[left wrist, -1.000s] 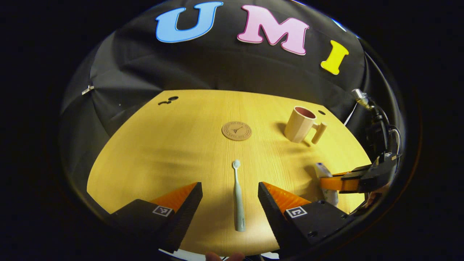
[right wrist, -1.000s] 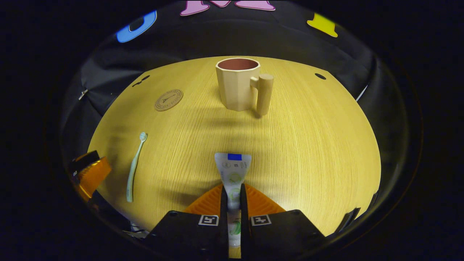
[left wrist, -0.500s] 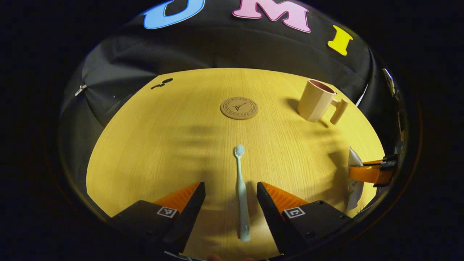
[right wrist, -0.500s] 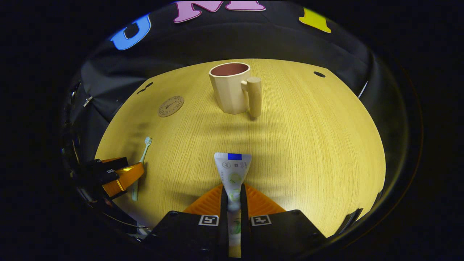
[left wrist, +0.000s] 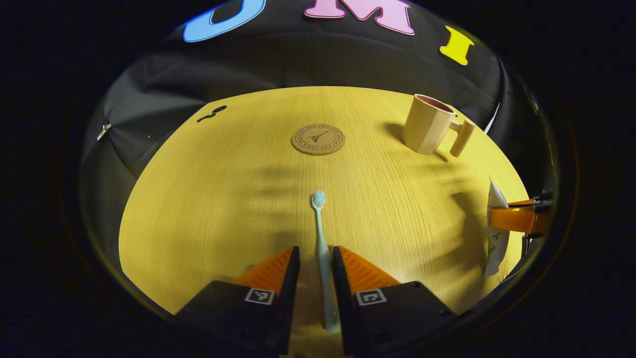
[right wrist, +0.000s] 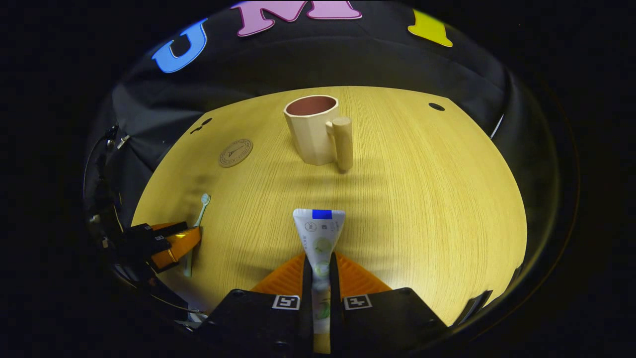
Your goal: Put the toothbrush and toothpaste on the desktop into the cup, then pick up the cup and place it on the coaster on the desktop.
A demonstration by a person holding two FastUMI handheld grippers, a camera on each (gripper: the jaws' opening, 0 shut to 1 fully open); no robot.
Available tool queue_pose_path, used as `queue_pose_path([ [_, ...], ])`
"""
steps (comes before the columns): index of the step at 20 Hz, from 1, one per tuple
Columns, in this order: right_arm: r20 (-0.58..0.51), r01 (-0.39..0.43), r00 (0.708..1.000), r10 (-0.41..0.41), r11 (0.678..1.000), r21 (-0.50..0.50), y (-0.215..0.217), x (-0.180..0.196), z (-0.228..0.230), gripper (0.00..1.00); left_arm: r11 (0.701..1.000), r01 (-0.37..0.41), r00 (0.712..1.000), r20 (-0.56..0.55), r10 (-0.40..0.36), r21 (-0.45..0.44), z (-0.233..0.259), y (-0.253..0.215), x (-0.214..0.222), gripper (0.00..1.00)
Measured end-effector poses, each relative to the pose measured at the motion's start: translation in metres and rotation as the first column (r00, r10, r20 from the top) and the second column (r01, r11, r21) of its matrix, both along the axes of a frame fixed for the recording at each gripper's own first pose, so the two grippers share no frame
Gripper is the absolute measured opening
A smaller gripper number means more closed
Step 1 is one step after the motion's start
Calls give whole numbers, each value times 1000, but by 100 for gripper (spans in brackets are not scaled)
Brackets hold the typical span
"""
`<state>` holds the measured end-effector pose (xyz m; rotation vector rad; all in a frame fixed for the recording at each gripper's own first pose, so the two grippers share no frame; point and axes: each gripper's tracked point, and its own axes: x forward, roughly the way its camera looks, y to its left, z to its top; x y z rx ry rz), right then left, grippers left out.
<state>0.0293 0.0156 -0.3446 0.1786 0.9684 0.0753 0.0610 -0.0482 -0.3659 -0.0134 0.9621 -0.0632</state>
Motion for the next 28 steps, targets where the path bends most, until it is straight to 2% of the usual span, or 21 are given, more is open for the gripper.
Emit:
queue_pose_path([
  [1, 5, -1, 1000, 1, 1000, 3, 0, 0, 2, 17, 1000, -4, 1000, 1, 4, 9, -2, 0, 0, 31],
  [2, 14, -1, 1000, 1, 1000, 7, -2, 0, 4, 17, 1000, -3, 1000, 1, 3, 6, 0, 0, 1, 19],
  [5, 61, -11, 998, 10, 1000, 21, -1, 3, 13, 17, 1000, -6, 1000, 16, 6, -19, 3, 0, 2, 10],
  [6, 120, -21, 993, 15, 999, 45, 2, 8, 23, 17, 1000, -7, 999, 33, 8, -29, 3, -1, 3, 7],
  [10, 299, -37, 954, 6, 994, 100, 6, 26, 61, 17, 998, -7, 987, 158, 16, -57, 28, -6, 18, 6],
  [14, 460, -37, 888, -22, 992, 118, -7, 62, 114, 17, 988, -15, 947, 314, 63, -153, 88, -28, 27, 6],
  [21, 657, -42, 752, -56, 990, 133, -24, 156, 189, 17, 978, 6, 928, 364, 73, -211, 121, -56, 6, 6],
  [24, 704, -32, 706, -74, 990, 135, -28, 198, 207, 17, 976, 8, 928, 365, 74, -219, 128, -62, -5, 6],
  [26, 713, -26, 698, -69, 992, 121, -28, 221, 200, 16, 976, 2, 927, 366, 80, -216, 131, -59, -11, 6],
  [28, 693, -23, 718, -61, 994, 111, -26, 236, 179, 17, 976, -11, 927, 363, 91, -216, 136, -56, -19, 6],
])
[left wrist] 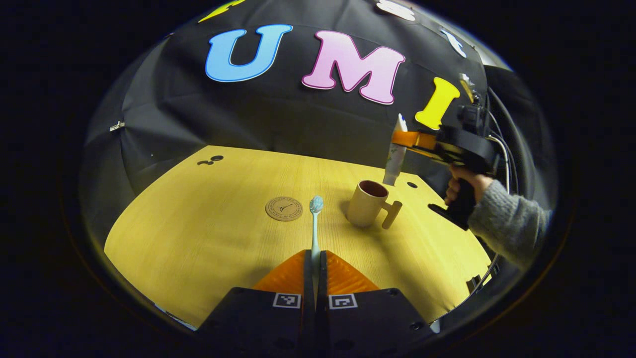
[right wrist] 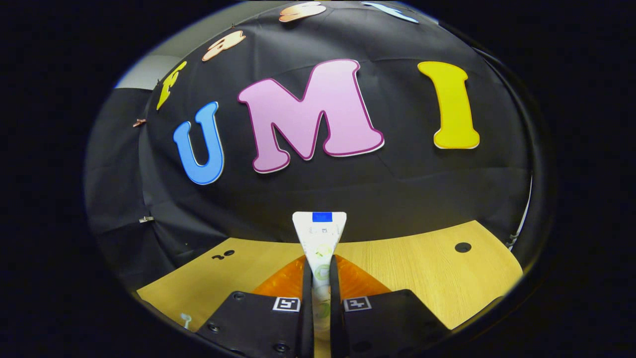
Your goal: Put the toothbrush and toothpaste on the desktop into the cup, then pick up the cup and place it on the coaster on the desktop.
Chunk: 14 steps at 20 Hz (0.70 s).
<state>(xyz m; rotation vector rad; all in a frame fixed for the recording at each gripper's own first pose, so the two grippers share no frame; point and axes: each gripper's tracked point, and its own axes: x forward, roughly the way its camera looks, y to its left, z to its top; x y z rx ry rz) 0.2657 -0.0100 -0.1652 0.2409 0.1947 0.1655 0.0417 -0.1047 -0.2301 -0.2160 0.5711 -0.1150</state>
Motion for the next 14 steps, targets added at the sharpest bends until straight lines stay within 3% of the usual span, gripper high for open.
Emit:
queue_pose_path([
  [6, -77, -37, 997, 32, 997, -66, 16, 16, -50, 16, 1000, -27, 1000, 2, 27, 15, 4, 13, -9, 6],
  [14, -165, -73, 985, 55, 992, -105, 24, 6, -87, 17, 999, -47, 998, 36, 46, 7, 19, 15, -5, 6],
])
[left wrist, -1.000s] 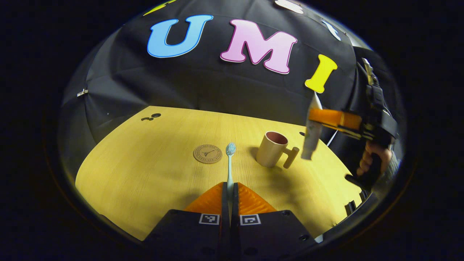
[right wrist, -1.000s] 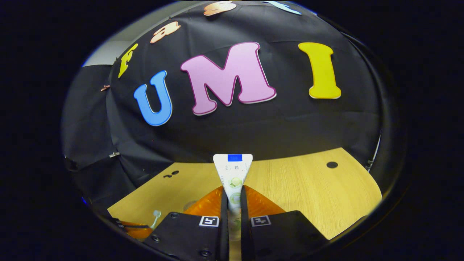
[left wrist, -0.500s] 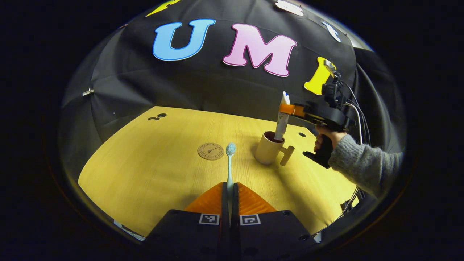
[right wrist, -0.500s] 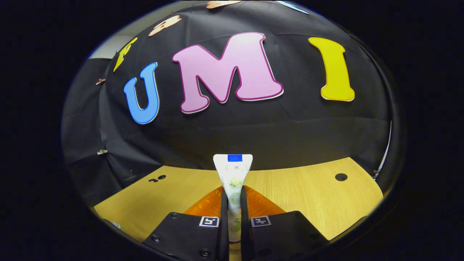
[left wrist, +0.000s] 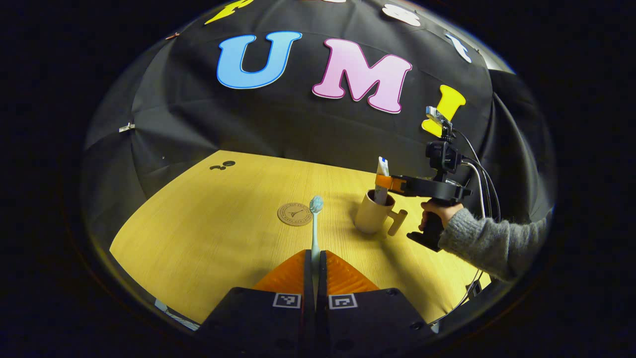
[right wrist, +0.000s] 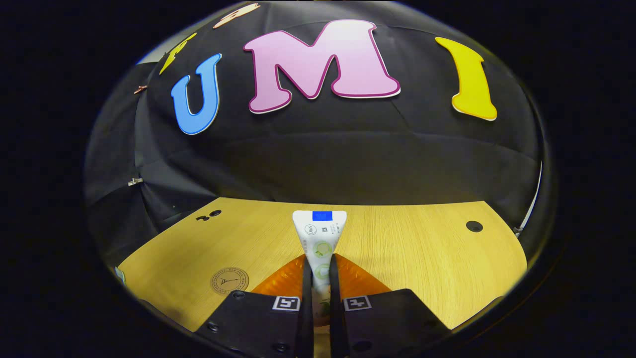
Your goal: Put the toothbrush and toothpaste on the desktop into the cup, then pick up the cup and place it on the coaster on the desktop.
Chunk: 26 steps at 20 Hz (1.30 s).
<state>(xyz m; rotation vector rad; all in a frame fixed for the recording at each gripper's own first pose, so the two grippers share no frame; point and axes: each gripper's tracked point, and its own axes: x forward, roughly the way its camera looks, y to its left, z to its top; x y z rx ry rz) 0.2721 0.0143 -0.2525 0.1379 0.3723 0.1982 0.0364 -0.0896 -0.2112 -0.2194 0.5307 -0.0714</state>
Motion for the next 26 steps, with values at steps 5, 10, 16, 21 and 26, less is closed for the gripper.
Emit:
queue_pose_path([
  [5, -47, -3, 999, 2, 1000, -26, 2, -8, -14, 22, 1000, -4, 999, 36, 4, -10, 13, -6, 15, 6],
  [10, -25, 16, 1000, -16, 1000, 20, -1, -13, 4, 37, 998, 22, 993, 120, -15, -51, 40, -27, 52, 6],
  [16, 5, 49, 999, -49, 998, 50, -30, -28, 29, 52, 990, 56, 965, 262, -20, -133, 83, -59, 121, 6],
  [21, -26, 46, 999, -46, 999, 17, -64, -61, 23, 53, 979, 57, 939, 343, 14, -197, 101, -85, 180, 6],
  [26, -103, 21, 994, -24, 999, -24, -93, -98, 2, 48, 975, 42, 924, 380, 46, -219, 91, -107, 230, 6],
])
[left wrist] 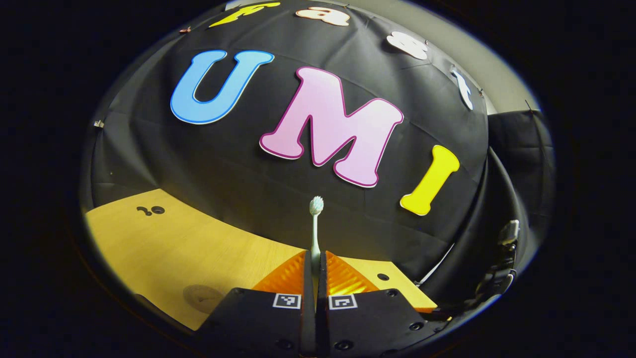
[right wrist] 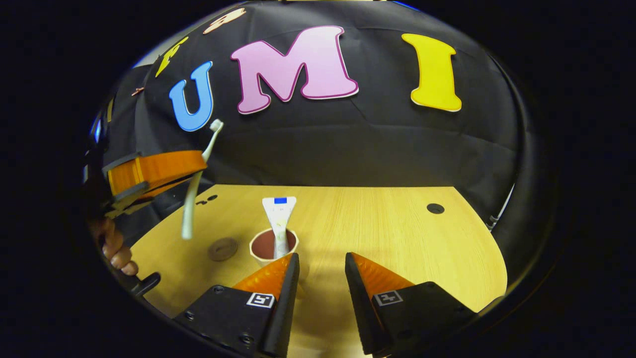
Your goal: Put the toothbrush and toothpaste on the desktop into the cup, then pick up the cup and place it on the coaster on the desktop.
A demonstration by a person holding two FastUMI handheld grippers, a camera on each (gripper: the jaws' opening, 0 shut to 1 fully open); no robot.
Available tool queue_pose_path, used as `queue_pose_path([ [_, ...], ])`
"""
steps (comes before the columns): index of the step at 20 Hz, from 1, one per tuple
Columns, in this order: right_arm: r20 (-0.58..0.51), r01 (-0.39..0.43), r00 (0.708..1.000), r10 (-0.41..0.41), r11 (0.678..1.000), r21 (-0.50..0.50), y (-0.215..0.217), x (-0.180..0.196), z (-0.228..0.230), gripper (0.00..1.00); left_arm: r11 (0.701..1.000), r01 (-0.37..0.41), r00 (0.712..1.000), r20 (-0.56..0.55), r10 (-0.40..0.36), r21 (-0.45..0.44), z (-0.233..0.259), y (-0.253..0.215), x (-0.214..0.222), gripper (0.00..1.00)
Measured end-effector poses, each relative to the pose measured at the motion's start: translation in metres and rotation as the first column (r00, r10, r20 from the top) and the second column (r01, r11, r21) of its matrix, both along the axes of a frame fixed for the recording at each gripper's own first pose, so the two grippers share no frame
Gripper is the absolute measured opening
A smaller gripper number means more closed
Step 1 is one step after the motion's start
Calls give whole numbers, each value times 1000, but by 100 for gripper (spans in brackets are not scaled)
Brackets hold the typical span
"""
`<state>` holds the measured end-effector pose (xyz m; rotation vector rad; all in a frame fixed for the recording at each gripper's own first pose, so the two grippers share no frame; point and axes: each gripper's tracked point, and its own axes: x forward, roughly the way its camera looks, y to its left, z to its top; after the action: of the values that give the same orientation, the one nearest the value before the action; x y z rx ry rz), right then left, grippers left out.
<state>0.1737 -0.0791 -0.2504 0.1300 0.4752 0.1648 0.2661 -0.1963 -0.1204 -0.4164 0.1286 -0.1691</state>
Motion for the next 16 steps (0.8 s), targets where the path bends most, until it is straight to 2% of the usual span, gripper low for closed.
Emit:
queue_pose_path([
  [1, -8, 1, 1000, -1, 1000, -1, -5, -5, -1, 57, 1000, -12, 1000, 14, 12, -8, -3, -1, 8, 6],
  [9, -48, 15, 999, -14, 1000, 17, -22, -25, -6, 57, 994, -66, 997, -51, 61, -93, -60, -18, 61, 6],
  [12, -66, 11, 998, -10, 1000, 20, -25, -27, -9, 57, 998, -41, 997, -69, 38, -47, -81, -38, 60, 6],
  [16, -101, -28, 994, 31, 999, 36, -23, -30, -7, 59, 999, -49, 997, -62, 50, 17, -101, -47, 49, 6],
])
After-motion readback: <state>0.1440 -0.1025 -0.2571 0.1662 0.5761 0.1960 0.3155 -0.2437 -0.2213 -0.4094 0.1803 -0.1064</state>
